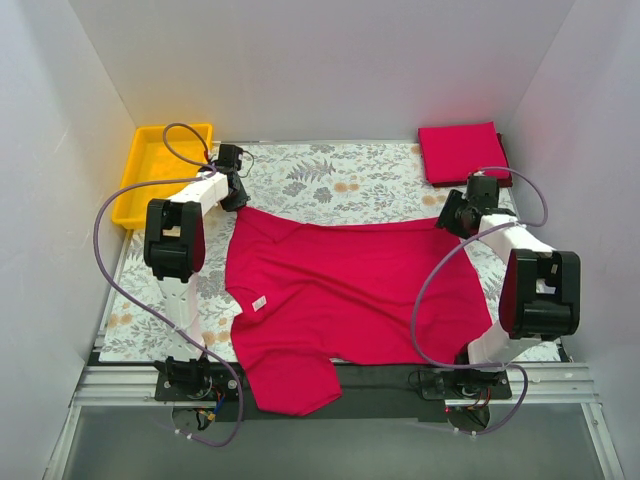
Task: Fold and stack the t-shirts
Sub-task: Fold the tshirt
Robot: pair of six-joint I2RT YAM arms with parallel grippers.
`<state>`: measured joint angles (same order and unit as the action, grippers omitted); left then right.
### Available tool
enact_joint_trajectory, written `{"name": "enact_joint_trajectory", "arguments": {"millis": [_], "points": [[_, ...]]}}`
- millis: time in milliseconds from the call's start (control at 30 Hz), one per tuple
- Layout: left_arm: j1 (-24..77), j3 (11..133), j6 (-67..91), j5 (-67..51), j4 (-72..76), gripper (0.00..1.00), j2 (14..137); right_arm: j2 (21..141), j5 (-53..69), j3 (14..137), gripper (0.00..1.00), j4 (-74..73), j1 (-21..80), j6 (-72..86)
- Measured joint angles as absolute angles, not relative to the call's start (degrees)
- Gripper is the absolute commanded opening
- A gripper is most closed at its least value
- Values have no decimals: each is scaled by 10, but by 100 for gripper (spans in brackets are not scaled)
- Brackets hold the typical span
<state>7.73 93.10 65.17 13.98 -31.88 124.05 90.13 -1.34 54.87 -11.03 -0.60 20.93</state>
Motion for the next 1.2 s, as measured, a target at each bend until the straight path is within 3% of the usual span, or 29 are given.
{"name": "enact_joint_trajectory", "arguments": {"millis": [433,900,1200], "points": [[77,931,649,139,-335,1,1236,1022,14,605,52,-56,-70,237],[77,931,649,139,-335,1,1236,1053,113,634,49,-28,-74,239],[77,931,647,139,-335,0,1236,1054,86,640,47,-24,-74,253]]}}
